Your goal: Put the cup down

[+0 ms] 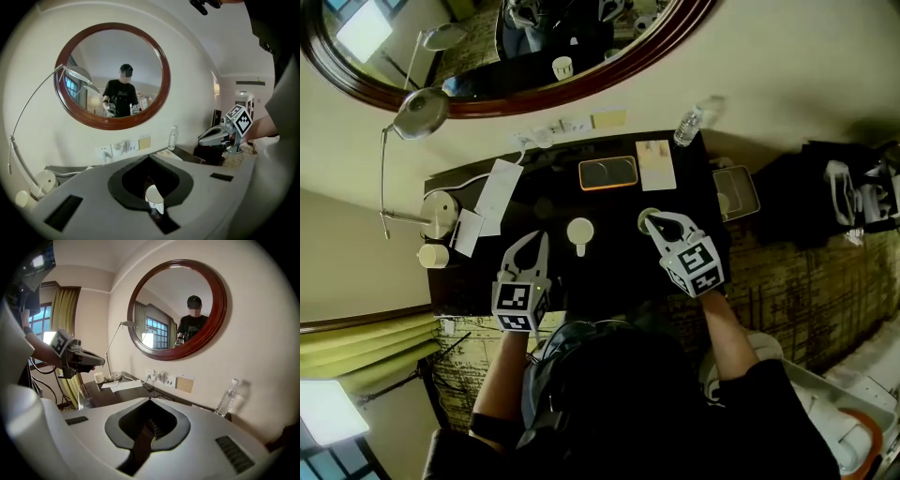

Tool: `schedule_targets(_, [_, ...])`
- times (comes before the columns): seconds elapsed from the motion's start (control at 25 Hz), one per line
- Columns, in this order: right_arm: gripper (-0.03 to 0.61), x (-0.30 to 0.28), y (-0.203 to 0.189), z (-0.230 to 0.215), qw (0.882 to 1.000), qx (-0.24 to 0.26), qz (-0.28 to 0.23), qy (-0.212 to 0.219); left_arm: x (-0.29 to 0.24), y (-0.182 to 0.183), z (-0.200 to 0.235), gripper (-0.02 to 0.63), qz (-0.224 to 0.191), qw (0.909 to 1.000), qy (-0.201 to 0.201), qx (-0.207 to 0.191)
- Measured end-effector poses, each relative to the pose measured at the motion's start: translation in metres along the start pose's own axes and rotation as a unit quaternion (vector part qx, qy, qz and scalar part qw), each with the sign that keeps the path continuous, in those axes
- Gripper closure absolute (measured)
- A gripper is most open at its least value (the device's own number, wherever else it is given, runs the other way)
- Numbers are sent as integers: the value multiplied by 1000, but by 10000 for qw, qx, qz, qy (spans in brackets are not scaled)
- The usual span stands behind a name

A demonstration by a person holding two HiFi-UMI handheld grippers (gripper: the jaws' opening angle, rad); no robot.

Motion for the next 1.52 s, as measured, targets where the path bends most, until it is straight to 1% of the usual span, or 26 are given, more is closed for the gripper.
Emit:
schedule_targets(0.36, [563,13,-23,-8,9984,-419,-27,-379,5,4,16,612,-88,9999,-83,-115])
schedule_targets(0.56, [563,21,-27,-11,9972,-530,-53,-525,8,2,12,612,-58,9988,-61,-472])
schedule_targets(0.6, [563,22,-29,-12,9969,-546,-57,-556,8,2,11,612,-76,9988,-84,-476])
schedule_targets(0.8, [563,24,-38,-15,9964,-546,-53,-644,9,2,7,612,-167,9994,-164,-256])
schedule_targets(0.96, [562,24,-38,-14,9970,-529,-3,-567,6,4,4,612,-151,9994,-151,-263])
schedule_targets(1.2, [561,23,-44,-15,9972,-546,-17,-504,3,-3,3,612,-60,9998,-73,-190])
schedule_targets(1.44, [557,21,-55,-28,9971,-420,55,-628,2,-2,1,612,-15,9998,-30,-178])
schedule_targets(1.48, [550,21,-54,-27,9974,-392,93,-592,2,0,0,612,-12,9999,-10,-156])
schedule_targets(1.52, [519,20,-53,-25,9978,-359,143,-539,2,2,-1,612,-11,9999,19,-119])
Point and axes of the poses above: the fingertips, and each gripper's own axes: x backward along the fingers, z to its left, y out of its top, the point moved 1 cm from there along x, backward along the fingers, and after that the axes turned 5 degrees about z, right-handed, at the moved point
